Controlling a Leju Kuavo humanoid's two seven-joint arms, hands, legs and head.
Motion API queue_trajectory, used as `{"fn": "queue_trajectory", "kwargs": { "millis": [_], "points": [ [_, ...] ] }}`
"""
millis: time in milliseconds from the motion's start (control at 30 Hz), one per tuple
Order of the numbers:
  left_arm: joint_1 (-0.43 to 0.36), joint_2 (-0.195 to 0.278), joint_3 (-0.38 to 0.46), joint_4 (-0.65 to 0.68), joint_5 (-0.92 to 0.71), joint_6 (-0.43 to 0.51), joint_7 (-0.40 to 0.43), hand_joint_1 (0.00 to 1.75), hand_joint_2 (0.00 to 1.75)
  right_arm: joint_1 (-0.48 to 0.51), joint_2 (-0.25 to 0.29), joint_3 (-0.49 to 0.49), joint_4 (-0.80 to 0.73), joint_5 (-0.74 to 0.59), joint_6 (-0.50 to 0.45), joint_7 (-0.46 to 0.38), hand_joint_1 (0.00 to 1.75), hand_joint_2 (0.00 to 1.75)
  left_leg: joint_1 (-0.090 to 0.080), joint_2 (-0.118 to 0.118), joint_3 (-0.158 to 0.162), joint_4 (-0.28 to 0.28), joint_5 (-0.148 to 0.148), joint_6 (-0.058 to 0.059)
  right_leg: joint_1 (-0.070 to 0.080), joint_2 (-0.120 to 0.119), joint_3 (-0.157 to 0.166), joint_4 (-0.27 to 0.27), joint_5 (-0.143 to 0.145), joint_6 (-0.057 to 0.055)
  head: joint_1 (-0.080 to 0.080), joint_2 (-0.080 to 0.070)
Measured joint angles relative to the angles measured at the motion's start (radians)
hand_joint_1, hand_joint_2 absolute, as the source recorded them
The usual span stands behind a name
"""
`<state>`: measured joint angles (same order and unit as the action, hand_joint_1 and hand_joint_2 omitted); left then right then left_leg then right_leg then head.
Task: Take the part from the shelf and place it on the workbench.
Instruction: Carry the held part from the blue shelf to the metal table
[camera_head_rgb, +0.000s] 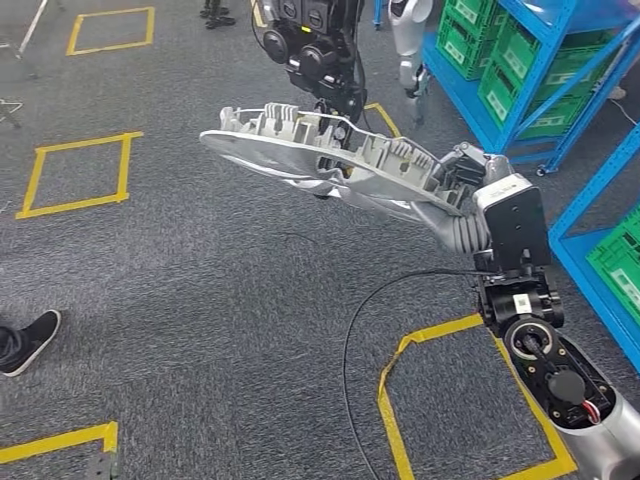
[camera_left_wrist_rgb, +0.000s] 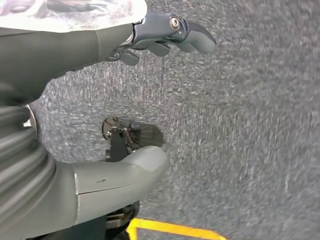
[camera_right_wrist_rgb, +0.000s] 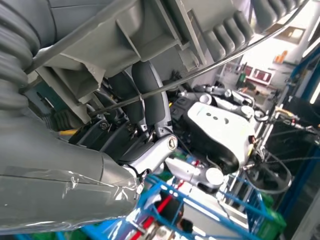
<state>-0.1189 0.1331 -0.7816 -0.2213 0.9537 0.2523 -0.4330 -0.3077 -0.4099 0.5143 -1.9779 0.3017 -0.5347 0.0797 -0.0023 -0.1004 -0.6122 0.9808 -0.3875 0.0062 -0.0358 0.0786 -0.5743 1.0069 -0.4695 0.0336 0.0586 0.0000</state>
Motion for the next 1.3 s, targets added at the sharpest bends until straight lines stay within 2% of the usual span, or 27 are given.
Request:
{"fn": "queue_trajectory", "kwargs": {
  "millis": [33, 100, 133, 167, 233, 300, 333, 367, 433, 500, 533, 600, 633, 700, 767, 800, 833, 867, 933, 967, 1033, 1067, 1100, 1133, 1200, 1267, 1300],
  "points": [
    [0.002, 0.003, 0.004, 0.000, 0.002, 0.000, -0.001, 0.00, 1.75, 0.000, 0.000, 0.000, 0.000, 0.000, 0.000, 0.001, 1.75, 1.75, 0.001, -0.011, -0.006, 0.001, 0.002, -0.006, 0.001, 0.009, 0.003, -0.007, -0.004, -0.004, -0.001, 0.000],
    [0.009, 0.008, 0.011, 0.000, 0.006, 0.002, -0.004, 0.00, 1.75, -0.001, 0.000, 0.000, 0.000, 0.000, 0.001, 0.002, 1.75, 1.75, 0.005, -0.026, -0.012, -0.001, 0.006, -0.017, 0.004, -0.011, 0.007, -0.013, -0.001, -0.016, -0.004, 0.000],
    [0.012, 0.011, 0.014, 0.001, 0.010, 0.003, -0.006, 0.00, 1.75, -0.001, 0.000, 0.000, 0.000, 0.000, 0.002, 0.002, 1.75, 1.75, 0.005, -0.014, -0.016, 0.009, -0.001, -0.022, 0.004, -0.024, 0.011, -0.017, 0.000, -0.023, -0.007, 0.000],
    [0.013, 0.012, 0.015, 0.001, 0.013, 0.004, -0.007, 0.00, 1.75, -0.001, 0.000, -0.001, 0.000, 0.000, 0.002, 0.002, 1.75, 1.75, 0.004, 0.009, -0.029, 0.037, -0.018, -0.027, 0.004, -0.037, 0.015, -0.020, 0.001, -0.030, -0.014, 0.000],
    [0.012, 0.013, 0.020, 0.001, 0.019, 0.007, -0.010, 0.00, 1.75, -0.001, 0.000, -0.001, 0.000, 0.000, 0.002, 0.002, 1.75, 1.75, 0.005, 0.066, -0.085, 0.156, -0.077, -0.036, 0.008, -0.065, 0.018, -0.023, 0.000, -0.039, -0.026, 0.000],
    [0.013, 0.012, 0.025, 0.001, 0.021, 0.007, -0.011, 0.00, 1.75, -0.001, 0.000, -0.001, 0.000, 0.000, 0.002, 0.001, 1.75, 1.75, 0.008, 0.087, -0.146, 0.280, -0.121, -0.041, 0.014, -0.092, 0.019, -0.023, -0.002, -0.043, -0.031, 0.000],
    [0.014, 0.011, 0.027, 0.001, 0.021, 0.007, -0.011, 0.00, 1.75, -0.001, 0.000, 0.000, 0.000, 0.000, 0.002, 0.001, 1.75, 1.75, 0.009, 0.090, -0.154, 0.297, -0.120, -0.041, 0.016, -0.105, 0.020, -0.023, -0.004, -0.044, -0.031, 0.000],
    [0.016, 0.011, 0.029, 0.001, 0.022, 0.007, -0.012, 0.00, 1.75, 0.000, 0.000, 0.000, 0.001, 0.000, 0.002, 0.001, 1.75, 1.75, 0.009, 0.093, -0.141, 0.273, -0.101, -0.039, 0.017, -0.117, 0.021, -0.023, -0.005, -0.044, -0.032, 0.000],
    [0.017, 0.011, 0.035, 0.001, 0.024, 0.007, -0.013, 0.00, 1.75, -0.001, 0.000, 0.000, 0.001, 0.000, 0.002, 0.000, 1.75, 1.75, 0.004, 0.117, -0.065, 0.132, -0.040, -0.031, 0.018, -0.137, 0.026, -0.023, -0.009, -0.042, -0.032, 0.000],
    [0.014, 0.011, 0.039, 0.001, 0.027, 0.006, -0.017, 0.00, 1.75, -0.001, 0.000, -0.001, 0.001, 0.000, 0.002, -0.002, 1.75, 1.75, -0.009, 0.144, -0.006, 0.021, -0.009, -0.018, 0.022, -0.155, 0.030, -0.023, -0.014, -0.035, -0.032, 0.000],
    [0.012, 0.011, 0.040, 0.001, 0.027, 0.004, -0.018, 0.00, 1.75, 0.000, 0.000, -0.001, 0.001, 0.000, 0.002, -0.003, 1.75, 1.75, -0.015, 0.147, 0.003, 0.002, -0.009, -0.012, 0.023, -0.163, 0.031, -0.024, -0.016, -0.031, -0.031, 0.000],
    [0.012, 0.013, 0.040, 0.001, 0.028, 0.003, -0.019, 0.00, 1.75, 0.000, 0.001, -0.001, 0.001, 0.000, 0.001, -0.005, 1.75, 1.75, -0.017, 0.128, 0.006, -0.006, -0.007, -0.002, 0.023, -0.178, 0.036, -0.028, -0.020, -0.022, -0.030, 0.000],
    [0.013, 0.013, 0.040, 0.001, 0.028, 0.003, -0.020, 0.00, 1.75, 0.001, 0.001, -0.001, 0.001, 0.000, 0.001, -0.005, 1.75, 1.75, -0.015, 0.119, 0.011, -0.014, -0.005, 0.003, 0.022, -0.172, 0.038, -0.025, -0.026, -0.018, -0.029, 0.000],
    [0.011, 0.012, 0.041, 0.001, 0.028, 0.003, -0.021, 0.00, 1.75, 0.001, 0.001, -0.002, 0.001, 0.000, 0.001, -0.006, 1.75, 1.75, -0.009, 0.104, 0.023, -0.028, 0.000, 0.014, 0.019, -0.131, 0.013, 0.034, -0.062, -0.012, -0.025, 0.000],
    [0.006, 0.010, 0.041, 0.001, 0.028, 0.002, -0.021, 0.00, 1.75, 0.001, 0.001, -0.002, 0.001, 0.000, 0.001, -0.006, 1.75, 1.75, -0.008, 0.088, 0.027, -0.030, -0.001, 0.021, 0.018, -0.091, -0.056, 0.167, -0.118, -0.009, -0.016, 0.000],
    [0.004, 0.008, 0.041, 0.001, 0.028, 0.002, -0.021, 0.00, 1.75, 0.002, 0.001, -0.002, 0.001, 0.000, 0.001, -0.006, 1.75, 1.75, -0.008, 0.077, 0.027, -0.029, -0.001, 0.022, 0.018, -0.084, -0.091, 0.228, -0.135, -0.007, -0.012, 0.000],
    [0.003, 0.006, 0.041, 0.001, 0.027, 0.001, -0.021, 0.00, 1.75, 0.002, 0.001, -0.002, 0.001, 0.000, 0.001, -0.006, 1.75, 1.75, -0.008, 0.066, 0.027, -0.027, -0.003, 0.023, 0.017, -0.082, -0.112, 0.257, -0.134, -0.005, -0.010, 0.000],
    [0.003, 0.004, 0.041, 0.001, 0.027, 0.000, -0.021, 0.00, 1.75, 0.003, 0.001, -0.001, 0.001, 0.000, 0.001, -0.006, 1.75, 1.75, -0.007, 0.054, 0.028, -0.025, -0.004, 0.022, 0.016, -0.081, -0.113, 0.248, -0.113, -0.003, -0.008, 0.000],
    [0.004, 0.000, 0.041, 0.001, 0.027, 0.000, -0.021, 0.00, 1.75, 0.002, 0.001, -0.002, 0.001, 0.000, 0.001, -0.005, 1.75, 1.75, -0.002, 0.029, 0.028, -0.014, -0.011, 0.016, 0.011, -0.068, -0.067, 0.129, -0.037, 0.000, -0.003, 0.000],
    [0.004, -0.001, 0.041, 0.001, 0.027, 0.000, -0.021, 0.00, 1.75, 0.001, 0.001, -0.001, 0.001, 0.000, 0.001, -0.005, 1.75, 1.75, -0.002, 0.017, 0.024, -0.006, -0.016, 0.010, 0.007, -0.049, -0.037, 0.066, -0.010, 0.002, -0.001, 0.000],
    [0.002, -0.003, 0.042, 0.001, 0.028, 0.000, -0.021, 0.00, 1.75, -0.001, 0.002, -0.002, 0.000, 0.000, 0.001, -0.005, 1.75, 1.75, 0.001, -0.005, 0.013, 0.009, -0.021, -0.001, 0.003, -0.018, -0.007, -0.001, 0.006, 0.000, -0.001, 0.000],
    [0.003, -0.003, 0.043, 0.001, 0.028, 0.000, -0.021, 0.00, 1.75, -0.001, 0.002, -0.002, 0.000, 0.000, 0.002, -0.004, 1.75, 1.75, 0.002, -0.015, 0.007, 0.012, -0.020, -0.006, 0.005, -0.015, -0.004, -0.004, 0.002, -0.003, -0.002, 0.000],
    [0.005, -0.002, 0.045, 0.001, 0.028, 0.000, -0.021, 0.00, 1.75, -0.002, 0.002, -0.002, 0.000, 0.000, 0.004, -0.002, 1.75, 1.75, 0.005, -0.024, 0.004, 0.012, -0.018, -0.010, 0.006, -0.024, -0.004, -0.005, 0.003, -0.009, -0.004, 0.000],
    [0.007, -0.002, 0.046, 0.001, 0.028, 0.000, -0.021, 0.00, 1.75, -0.002, 0.002, -0.002, -0.001, 0.000, 0.006, 0.000, 1.75, 1.75, 0.005, -0.020, 0.002, 0.015, -0.020, -0.015, 0.006, -0.035, -0.001, -0.007, 0.004, -0.013, -0.006, 0.000],
    [0.009, -0.001, 0.048, 0.001, 0.030, -0.002, -0.022, 0.00, 1.75, -0.002, 0.002, -0.001, -0.001, 0.000, 0.011, 0.003, 1.75, 1.75, 0.004, 0.023, -0.023, 0.065, -0.049, -0.024, 0.006, -0.058, 0.005, -0.012, 0.004, -0.024, -0.018, 0.000],
    [0.006, -0.002, 0.049, 0.001, 0.031, -0.003, -0.025, 0.00, 1.75, -0.001, 0.002, -0.001, -0.002, 0.000, 0.013, 0.003, 1.75, 1.75, 0.005, 0.073, -0.086, 0.190, -0.106, -0.032, 0.010, -0.082, 0.008, -0.014, 0.002, -0.032, -0.029, 0.000],
    [0.005, -0.002, 0.050, 0.001, 0.031, -0.005, -0.027, 0.00, 1.75, -0.001, 0.002, -0.001, -0.002, 0.000, 0.014, 0.003, 1.75, 1.75, 0.006, 0.082, -0.121, 0.256, -0.128, -0.035, 0.012, -0.095, 0.009, -0.014, 0.001, -0.034, -0.030, 0.000]
  ]
}}
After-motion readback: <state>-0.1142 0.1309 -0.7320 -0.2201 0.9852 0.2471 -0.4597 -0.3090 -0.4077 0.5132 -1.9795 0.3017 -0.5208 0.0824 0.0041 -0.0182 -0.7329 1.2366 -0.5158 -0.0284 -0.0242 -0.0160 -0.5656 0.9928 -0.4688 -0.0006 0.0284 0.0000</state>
